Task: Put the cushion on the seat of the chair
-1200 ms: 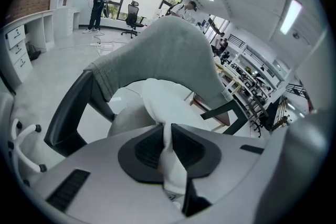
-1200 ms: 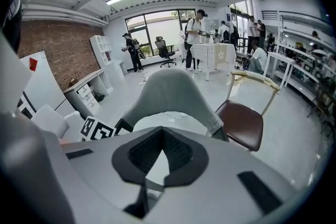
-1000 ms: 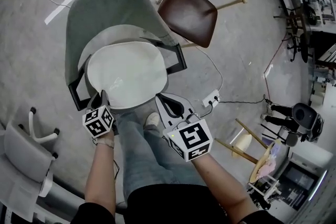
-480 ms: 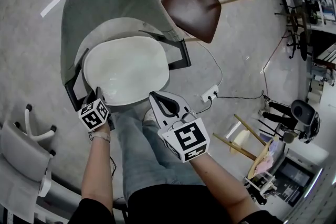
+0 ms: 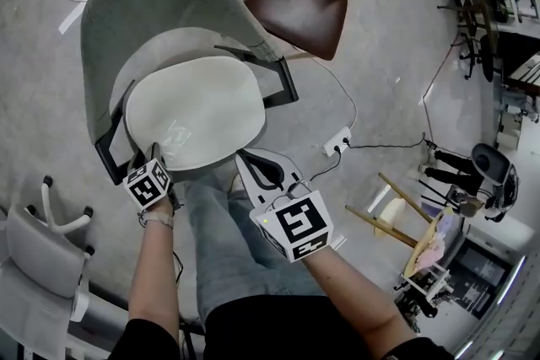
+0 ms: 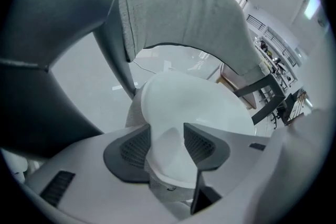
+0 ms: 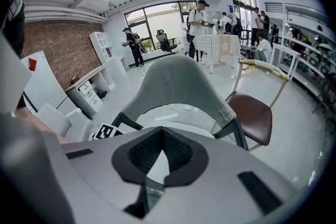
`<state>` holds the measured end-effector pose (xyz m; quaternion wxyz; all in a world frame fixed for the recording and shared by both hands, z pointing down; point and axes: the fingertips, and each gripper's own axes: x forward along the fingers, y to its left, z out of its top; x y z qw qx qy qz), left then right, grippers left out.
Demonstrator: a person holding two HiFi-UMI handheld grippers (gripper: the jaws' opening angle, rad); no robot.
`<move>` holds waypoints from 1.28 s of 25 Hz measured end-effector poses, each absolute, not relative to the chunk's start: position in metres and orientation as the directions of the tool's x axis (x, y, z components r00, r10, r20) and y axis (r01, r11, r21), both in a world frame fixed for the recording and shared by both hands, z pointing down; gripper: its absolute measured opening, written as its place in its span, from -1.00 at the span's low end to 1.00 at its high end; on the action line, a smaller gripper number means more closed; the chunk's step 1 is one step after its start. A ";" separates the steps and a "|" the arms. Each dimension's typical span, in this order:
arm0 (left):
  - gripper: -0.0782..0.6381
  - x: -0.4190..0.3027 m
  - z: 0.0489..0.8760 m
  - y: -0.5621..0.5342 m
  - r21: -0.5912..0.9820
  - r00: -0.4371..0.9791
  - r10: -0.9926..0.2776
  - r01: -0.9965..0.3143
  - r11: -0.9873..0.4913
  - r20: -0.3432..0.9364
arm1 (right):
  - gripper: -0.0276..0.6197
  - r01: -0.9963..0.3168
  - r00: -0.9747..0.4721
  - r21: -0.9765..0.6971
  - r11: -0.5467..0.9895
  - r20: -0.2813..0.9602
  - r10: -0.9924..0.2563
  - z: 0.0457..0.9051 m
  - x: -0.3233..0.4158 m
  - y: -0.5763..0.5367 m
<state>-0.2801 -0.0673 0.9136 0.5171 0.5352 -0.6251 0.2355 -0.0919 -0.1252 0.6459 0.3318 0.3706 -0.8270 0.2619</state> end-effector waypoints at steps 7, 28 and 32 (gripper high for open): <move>-0.09 -0.277 0.891 -0.070 0.144 0.043 -0.392 -0.962 0.231 0.919 | -0.89 -0.836 -0.475 -0.192 0.513 0.722 -0.504 0.629 -0.061 -0.128; -0.69 -0.032 0.695 -0.167 0.286 0.530 -0.472 -0.821 -0.494 0.704 | -0.89 -0.984 -0.128 -0.179 0.021 0.616 -0.777 0.558 0.121 -0.101; -0.74 0.036 0.655 -0.156 0.308 0.633 -0.413 -0.723 -0.618 0.655 | -0.89 -0.982 -0.044 -0.176 -0.074 0.585 -0.810 0.539 0.168 -0.079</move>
